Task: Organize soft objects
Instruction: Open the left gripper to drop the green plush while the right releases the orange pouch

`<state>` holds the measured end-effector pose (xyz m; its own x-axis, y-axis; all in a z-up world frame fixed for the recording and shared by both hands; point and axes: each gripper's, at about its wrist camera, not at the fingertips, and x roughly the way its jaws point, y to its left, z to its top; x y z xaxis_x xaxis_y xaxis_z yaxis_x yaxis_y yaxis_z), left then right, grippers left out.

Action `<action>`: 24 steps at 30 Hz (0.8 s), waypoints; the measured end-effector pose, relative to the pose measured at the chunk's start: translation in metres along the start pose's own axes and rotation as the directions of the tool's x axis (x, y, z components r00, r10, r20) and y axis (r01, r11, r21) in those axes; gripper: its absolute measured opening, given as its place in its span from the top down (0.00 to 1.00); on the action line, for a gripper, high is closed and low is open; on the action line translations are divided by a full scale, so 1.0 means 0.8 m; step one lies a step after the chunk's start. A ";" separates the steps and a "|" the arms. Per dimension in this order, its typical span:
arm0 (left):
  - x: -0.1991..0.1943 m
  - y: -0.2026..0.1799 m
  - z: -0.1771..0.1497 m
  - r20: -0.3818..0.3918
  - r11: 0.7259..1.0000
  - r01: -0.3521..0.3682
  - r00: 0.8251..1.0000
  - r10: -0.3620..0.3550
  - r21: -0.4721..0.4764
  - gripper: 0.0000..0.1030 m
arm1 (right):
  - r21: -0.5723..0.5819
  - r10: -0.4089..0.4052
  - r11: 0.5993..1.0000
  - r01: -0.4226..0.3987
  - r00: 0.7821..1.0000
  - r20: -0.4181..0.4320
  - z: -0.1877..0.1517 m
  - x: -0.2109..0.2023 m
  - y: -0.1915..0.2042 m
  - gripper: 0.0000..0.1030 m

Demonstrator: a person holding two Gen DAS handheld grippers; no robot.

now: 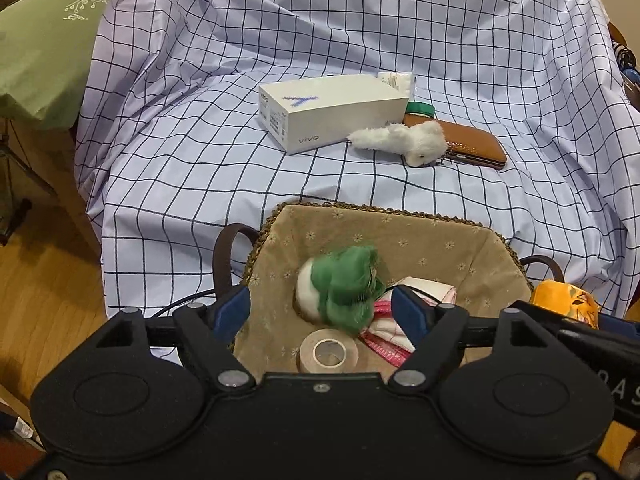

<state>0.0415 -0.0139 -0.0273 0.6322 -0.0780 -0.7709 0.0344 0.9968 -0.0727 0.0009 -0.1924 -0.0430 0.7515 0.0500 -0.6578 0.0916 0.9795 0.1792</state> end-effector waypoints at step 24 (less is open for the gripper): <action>-0.002 0.007 -0.002 -0.003 1.000 -0.012 1.000 0.012 -0.019 0.28 | 0.017 0.017 1.000 -0.018 0.999 0.047 0.001 -0.009 -0.003 0.31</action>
<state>0.0393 -0.0083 -0.0274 0.6300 -0.0661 -0.7738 0.0119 0.9971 -0.0756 -0.0043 -0.1957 -0.0380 0.7830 0.0572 -0.6194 0.0892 0.9752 0.2028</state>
